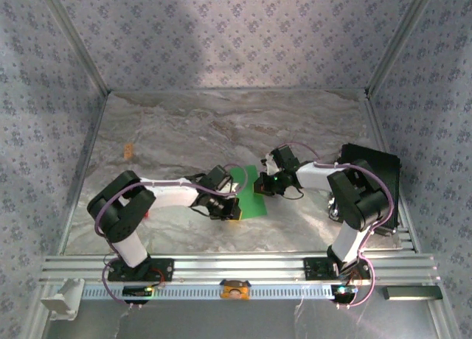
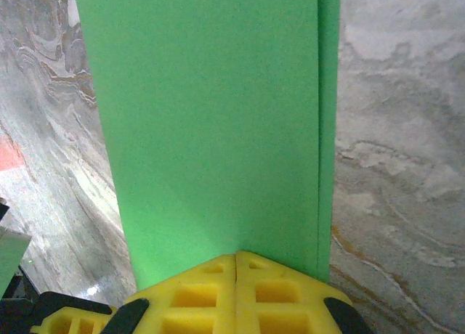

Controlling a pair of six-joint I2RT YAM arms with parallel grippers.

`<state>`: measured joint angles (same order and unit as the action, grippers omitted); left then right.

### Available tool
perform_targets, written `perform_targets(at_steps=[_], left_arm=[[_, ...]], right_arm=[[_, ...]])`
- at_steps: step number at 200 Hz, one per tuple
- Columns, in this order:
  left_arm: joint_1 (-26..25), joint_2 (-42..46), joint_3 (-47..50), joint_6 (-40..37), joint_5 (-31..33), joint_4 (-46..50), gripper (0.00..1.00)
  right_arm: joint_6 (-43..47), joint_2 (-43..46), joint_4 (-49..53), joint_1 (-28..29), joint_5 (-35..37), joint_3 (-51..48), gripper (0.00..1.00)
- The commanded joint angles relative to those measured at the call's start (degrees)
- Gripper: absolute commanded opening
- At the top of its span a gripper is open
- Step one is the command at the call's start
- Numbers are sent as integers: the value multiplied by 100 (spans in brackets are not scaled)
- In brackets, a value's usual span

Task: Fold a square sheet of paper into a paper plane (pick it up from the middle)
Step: First fold the square sheet of paper in half at the center of the table.

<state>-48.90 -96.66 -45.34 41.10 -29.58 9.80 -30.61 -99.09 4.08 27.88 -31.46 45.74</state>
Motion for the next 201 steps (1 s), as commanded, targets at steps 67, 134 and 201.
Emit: perform_targets(at_steps=[67,134,201], left_arm=[[416,1259,-15,197,541,23,3],[1187,190,-784,742,-99,-873,3],[1323,-893,-1116,878,-344,-1076,2]], right_arm=[[-102,36,504,42,440,-183,0],[-112,30,470,48,458,-219,0],[-129,7,416,60,460,-256,0]])
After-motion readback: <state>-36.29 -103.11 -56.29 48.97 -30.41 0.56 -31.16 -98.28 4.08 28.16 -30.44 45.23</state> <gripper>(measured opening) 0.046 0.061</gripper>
